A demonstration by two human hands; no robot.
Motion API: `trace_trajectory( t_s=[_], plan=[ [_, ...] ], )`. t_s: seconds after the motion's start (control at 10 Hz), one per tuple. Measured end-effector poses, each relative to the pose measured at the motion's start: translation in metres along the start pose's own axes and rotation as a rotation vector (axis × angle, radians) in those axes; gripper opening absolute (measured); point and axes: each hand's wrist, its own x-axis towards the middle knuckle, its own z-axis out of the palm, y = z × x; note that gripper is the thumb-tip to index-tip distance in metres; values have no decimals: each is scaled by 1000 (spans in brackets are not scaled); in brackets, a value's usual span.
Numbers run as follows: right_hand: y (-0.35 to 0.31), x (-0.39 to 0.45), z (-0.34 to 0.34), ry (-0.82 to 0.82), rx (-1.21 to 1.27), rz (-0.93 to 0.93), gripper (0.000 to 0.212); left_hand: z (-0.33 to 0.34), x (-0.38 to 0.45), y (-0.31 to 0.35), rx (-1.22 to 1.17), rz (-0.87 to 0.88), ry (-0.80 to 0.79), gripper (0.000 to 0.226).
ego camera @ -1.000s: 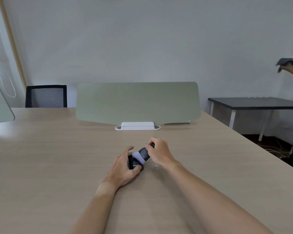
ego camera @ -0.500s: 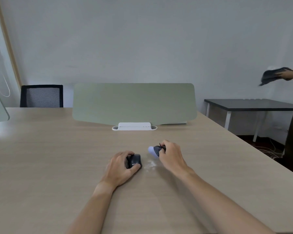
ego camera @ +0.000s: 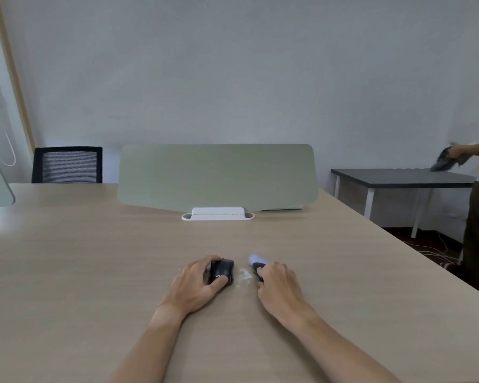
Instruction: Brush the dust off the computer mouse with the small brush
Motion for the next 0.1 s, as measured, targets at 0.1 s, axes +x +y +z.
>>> trace_trajectory(
  t_s=[0.1],
  plan=[
    [-3,-5,1,-50,-27,17,19,2,0,-1,-29,-57,50,49]
  ],
)
